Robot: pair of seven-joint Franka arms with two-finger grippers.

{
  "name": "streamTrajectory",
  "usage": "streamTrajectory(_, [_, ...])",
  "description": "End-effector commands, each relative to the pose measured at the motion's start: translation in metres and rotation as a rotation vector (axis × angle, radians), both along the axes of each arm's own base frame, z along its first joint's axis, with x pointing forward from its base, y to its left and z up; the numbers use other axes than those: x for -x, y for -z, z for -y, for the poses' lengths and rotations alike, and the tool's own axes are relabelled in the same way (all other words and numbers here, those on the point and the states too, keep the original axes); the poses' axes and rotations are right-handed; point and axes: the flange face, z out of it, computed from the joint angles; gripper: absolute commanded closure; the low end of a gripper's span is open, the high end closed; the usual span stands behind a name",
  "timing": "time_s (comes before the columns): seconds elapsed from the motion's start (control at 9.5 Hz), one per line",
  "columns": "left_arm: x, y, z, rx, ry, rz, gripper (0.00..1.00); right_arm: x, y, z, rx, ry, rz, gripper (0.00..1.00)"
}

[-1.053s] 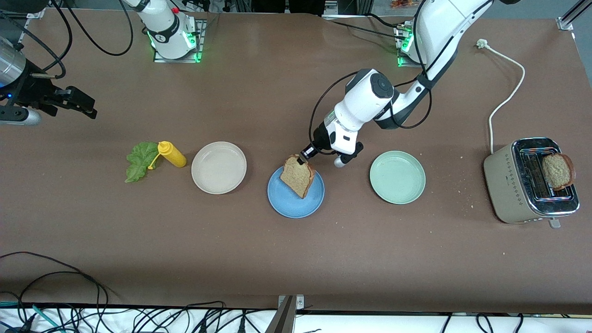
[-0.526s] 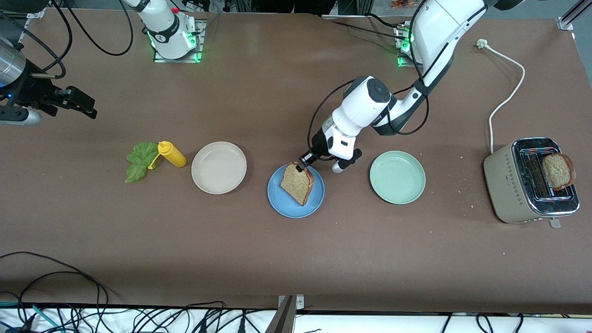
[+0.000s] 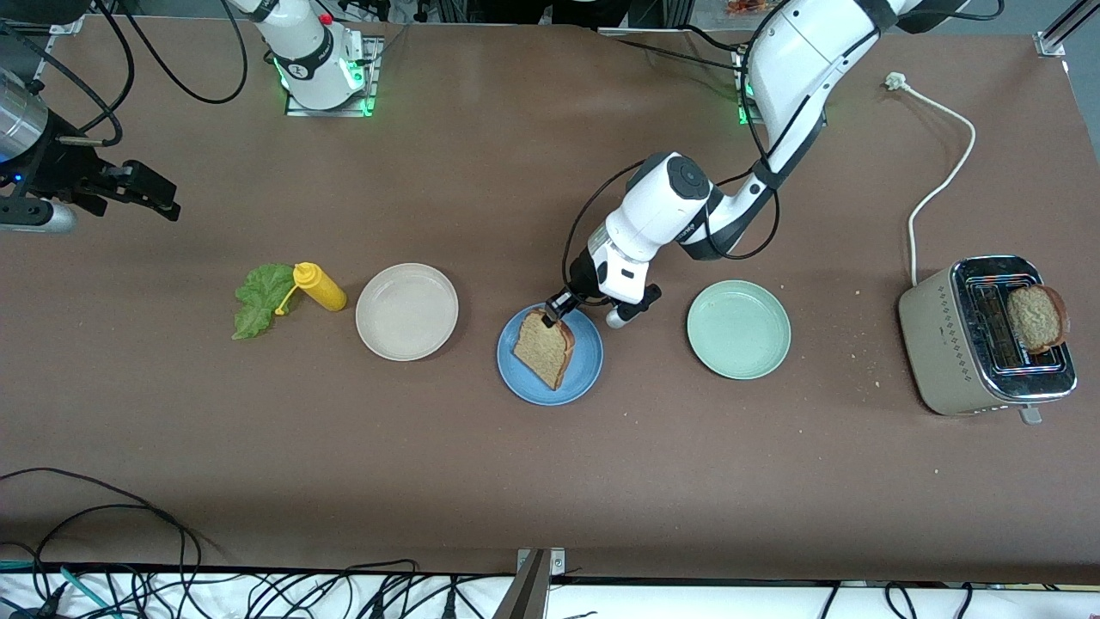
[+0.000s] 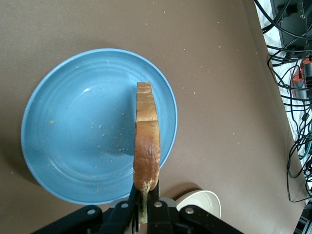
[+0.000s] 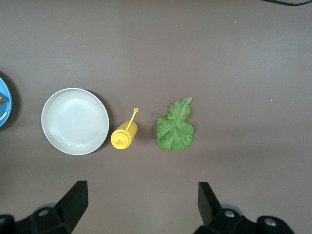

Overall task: Make sandwich in blue plate with both arms
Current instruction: 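Lower the slice onto the blue plate and open the left gripper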

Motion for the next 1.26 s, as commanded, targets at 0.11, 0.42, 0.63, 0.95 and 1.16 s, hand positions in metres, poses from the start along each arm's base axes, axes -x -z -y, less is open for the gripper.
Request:
streamTrajectory(0.11, [-0.012, 0.007, -0.003, -0.011, -0.006, 0.025, 1.0, 0.0, -0.005, 0.0, -0.002, 0.006, -0.003, 0.0])
streamTrajectory(0.42, [-0.012, 0.016, -0.011, -0.031, -0.009, 0.01, 0.91, 0.001, -0.005, 0.0, -0.002, 0.006, -0.003, 0.0])
streamTrajectory(0.63, [-0.011, 0.026, -0.017, -0.063, -0.008, -0.025, 0.78, 0.001, -0.005, 0.0, -0.002, 0.006, -0.003, 0.0])
streamTrajectory(0.95, [-0.012, 0.035, -0.024, -0.104, -0.002, -0.065, 0.44, 0.001, -0.005, 0.0, -0.002, 0.006, -0.003, 0.0])
streamTrajectory(1.16, [-0.013, 0.04, -0.031, -0.166, 0.013, -0.125, 0.22, 0.001, -0.006, 0.0, -0.002, 0.006, -0.002, 0.0])
